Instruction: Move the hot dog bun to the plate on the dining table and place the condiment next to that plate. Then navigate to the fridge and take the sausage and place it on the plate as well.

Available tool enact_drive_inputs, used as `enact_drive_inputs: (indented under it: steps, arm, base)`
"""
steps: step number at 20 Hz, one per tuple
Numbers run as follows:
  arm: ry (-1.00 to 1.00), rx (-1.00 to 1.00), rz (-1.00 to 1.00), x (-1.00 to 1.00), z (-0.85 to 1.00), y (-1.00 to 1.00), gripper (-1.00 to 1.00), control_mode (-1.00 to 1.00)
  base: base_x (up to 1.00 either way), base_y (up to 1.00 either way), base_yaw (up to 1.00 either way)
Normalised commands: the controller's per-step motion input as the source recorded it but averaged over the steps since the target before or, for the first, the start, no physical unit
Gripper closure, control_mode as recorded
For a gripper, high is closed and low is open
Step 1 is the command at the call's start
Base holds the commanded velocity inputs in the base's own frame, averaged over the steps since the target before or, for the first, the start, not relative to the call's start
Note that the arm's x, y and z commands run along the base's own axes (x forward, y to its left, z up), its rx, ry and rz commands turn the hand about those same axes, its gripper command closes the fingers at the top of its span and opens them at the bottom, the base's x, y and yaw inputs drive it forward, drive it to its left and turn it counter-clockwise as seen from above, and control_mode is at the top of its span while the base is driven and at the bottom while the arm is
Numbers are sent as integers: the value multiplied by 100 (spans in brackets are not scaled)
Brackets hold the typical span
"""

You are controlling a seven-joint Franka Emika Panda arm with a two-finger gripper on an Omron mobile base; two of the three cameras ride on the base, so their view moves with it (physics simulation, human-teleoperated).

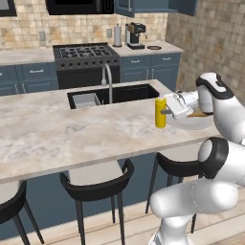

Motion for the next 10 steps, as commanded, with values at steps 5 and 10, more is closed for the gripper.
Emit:
enact_drive_inputs:
  steps: [5, 10]
  arm:
    - [0, 0, 1, 18, -17, -4, 100, -100]
    - [0, 0, 0, 17, -16, -3, 100, -100]
  base:
    - [0, 0, 0]
    - [0, 0, 0]
